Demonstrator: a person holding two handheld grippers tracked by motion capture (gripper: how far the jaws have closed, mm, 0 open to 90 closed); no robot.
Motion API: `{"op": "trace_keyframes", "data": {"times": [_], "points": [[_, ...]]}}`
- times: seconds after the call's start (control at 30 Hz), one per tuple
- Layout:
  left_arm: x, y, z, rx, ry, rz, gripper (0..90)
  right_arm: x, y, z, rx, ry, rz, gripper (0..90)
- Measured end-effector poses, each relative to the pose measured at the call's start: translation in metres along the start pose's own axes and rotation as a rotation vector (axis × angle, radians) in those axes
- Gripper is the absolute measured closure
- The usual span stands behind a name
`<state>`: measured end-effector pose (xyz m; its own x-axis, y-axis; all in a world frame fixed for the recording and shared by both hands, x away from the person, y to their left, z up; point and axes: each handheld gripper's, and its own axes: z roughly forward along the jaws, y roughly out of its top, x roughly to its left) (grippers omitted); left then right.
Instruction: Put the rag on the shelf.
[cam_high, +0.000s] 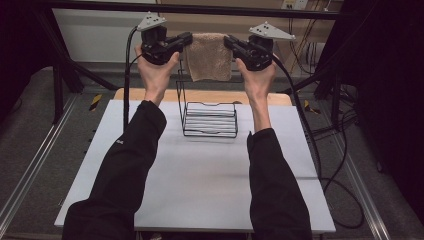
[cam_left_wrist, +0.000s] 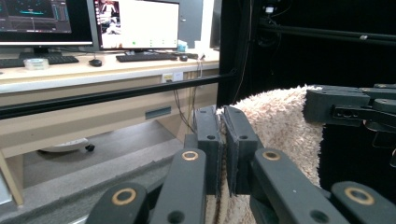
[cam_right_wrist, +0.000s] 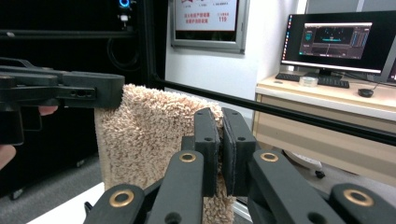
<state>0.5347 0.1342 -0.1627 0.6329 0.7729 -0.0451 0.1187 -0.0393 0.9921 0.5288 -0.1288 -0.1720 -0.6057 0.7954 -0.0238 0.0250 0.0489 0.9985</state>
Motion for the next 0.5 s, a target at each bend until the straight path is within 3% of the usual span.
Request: {"op": "trace_keyframes", "data": {"times": [0.27, 0.5], "points": [[0.002, -0.011, 0.006, 0.026, -0.004, 0.011, 85.4, -0.004, -0.012, 0.005, 0.029, 0.001, 0.004, 86.0], [-0.005, -0.024, 0.005, 0.041, -0.032, 0.03, 85.4, -0.005, -0.023, -0.005, 0.055, 0.011, 0.011, 85.9]]}}
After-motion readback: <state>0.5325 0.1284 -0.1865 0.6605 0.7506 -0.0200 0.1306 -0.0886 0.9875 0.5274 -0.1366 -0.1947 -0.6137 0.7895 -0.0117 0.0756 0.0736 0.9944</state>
